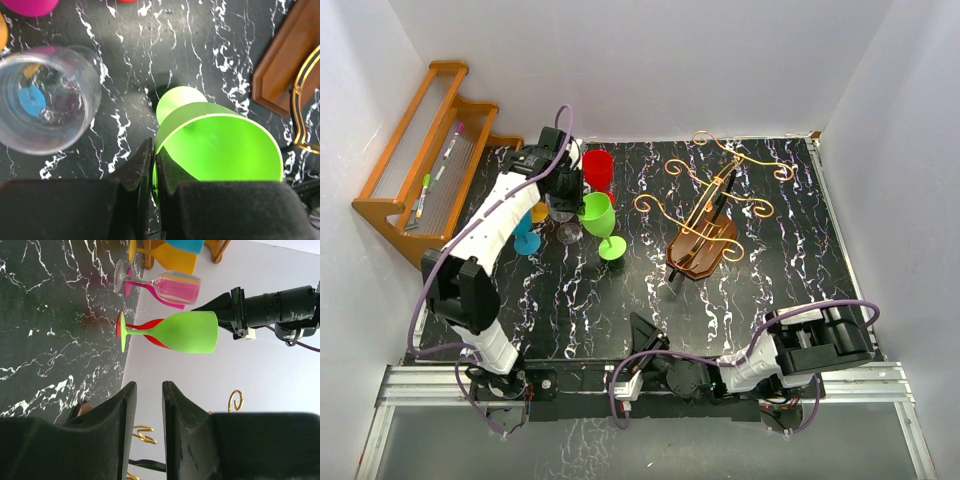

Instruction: Take the wine glass off the wine glass rack

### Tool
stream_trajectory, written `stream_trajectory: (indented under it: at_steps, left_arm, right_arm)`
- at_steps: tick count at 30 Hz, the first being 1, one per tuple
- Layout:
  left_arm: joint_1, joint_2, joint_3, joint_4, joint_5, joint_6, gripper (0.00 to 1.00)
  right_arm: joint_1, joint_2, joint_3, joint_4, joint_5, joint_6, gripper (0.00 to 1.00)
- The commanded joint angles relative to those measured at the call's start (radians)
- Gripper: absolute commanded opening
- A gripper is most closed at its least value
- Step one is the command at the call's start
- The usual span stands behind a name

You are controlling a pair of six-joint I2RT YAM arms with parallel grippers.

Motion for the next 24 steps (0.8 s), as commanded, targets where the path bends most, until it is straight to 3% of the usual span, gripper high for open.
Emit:
stream_trajectory:
  at_steps: [1, 15, 19, 24]
  left_arm:
    - [-0.019, 0.01, 0.066, 0.078, -0.121, -0.012, 0.0]
    - [-0.033, 0.108, 0.073, 0.2, -0.235, -0.034, 0.0]
    - [-0.039, 0.144, 0.1, 0.186, -0.257, -0.028, 0.18]
    - [-0.041, 0.153, 0.121, 0.168, -0.273, -0.027, 0.23]
  right_arm:
    - [0.007, -0.058, -0.007, -0.026, 0.026, 0.064, 0.29]
    - [0.006, -0.154, -0.008, -0.131, 0.021, 0.121, 0.29]
    - [0.006, -0.169, -0.009, -0.14, 0.019, 0.128, 0.29]
    - [0.008, -0.188, -0.012, -0.161, 0.015, 0.141, 0.29]
